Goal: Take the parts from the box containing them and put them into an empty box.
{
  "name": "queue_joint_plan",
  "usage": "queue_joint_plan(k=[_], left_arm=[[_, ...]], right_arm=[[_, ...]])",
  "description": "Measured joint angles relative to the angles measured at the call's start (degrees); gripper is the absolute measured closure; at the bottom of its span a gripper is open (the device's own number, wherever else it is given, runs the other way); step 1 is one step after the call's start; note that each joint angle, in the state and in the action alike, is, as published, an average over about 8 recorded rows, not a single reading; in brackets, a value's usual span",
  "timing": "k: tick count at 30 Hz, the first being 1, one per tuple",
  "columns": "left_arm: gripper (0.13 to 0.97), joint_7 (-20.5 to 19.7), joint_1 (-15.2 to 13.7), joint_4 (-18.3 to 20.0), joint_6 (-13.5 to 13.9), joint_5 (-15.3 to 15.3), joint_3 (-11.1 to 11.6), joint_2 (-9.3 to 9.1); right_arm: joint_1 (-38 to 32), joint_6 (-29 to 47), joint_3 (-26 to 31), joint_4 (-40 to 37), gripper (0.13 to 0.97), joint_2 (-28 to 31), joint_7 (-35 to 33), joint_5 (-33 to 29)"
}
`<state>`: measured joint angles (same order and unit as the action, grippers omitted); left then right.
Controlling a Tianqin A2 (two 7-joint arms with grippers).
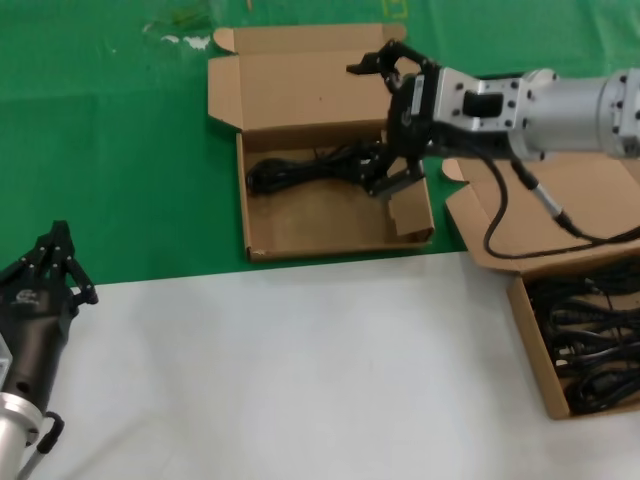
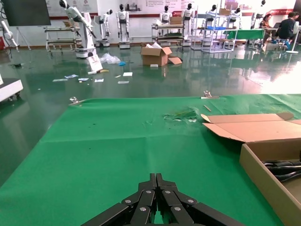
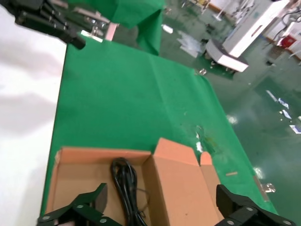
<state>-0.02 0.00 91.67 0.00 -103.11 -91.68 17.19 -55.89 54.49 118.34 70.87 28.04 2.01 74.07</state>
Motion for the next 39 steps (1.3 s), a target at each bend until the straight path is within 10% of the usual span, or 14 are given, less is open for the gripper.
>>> queue_joint_plan(k=[21, 39], left_arm=[[0.743, 0.0, 0.0, 0.0, 0.0, 0.0, 0.0, 0.0], [0.424, 0.0, 0.0, 0.0, 0.0, 0.0, 0.0, 0.0]], right_arm=[[15.4, -15.0, -7.4, 5.7, 0.138, -3.0, -0.6, 8.0], [29.5, -28.7, -14.0, 10.9, 0.129, -5.7, -1.1, 15.3]])
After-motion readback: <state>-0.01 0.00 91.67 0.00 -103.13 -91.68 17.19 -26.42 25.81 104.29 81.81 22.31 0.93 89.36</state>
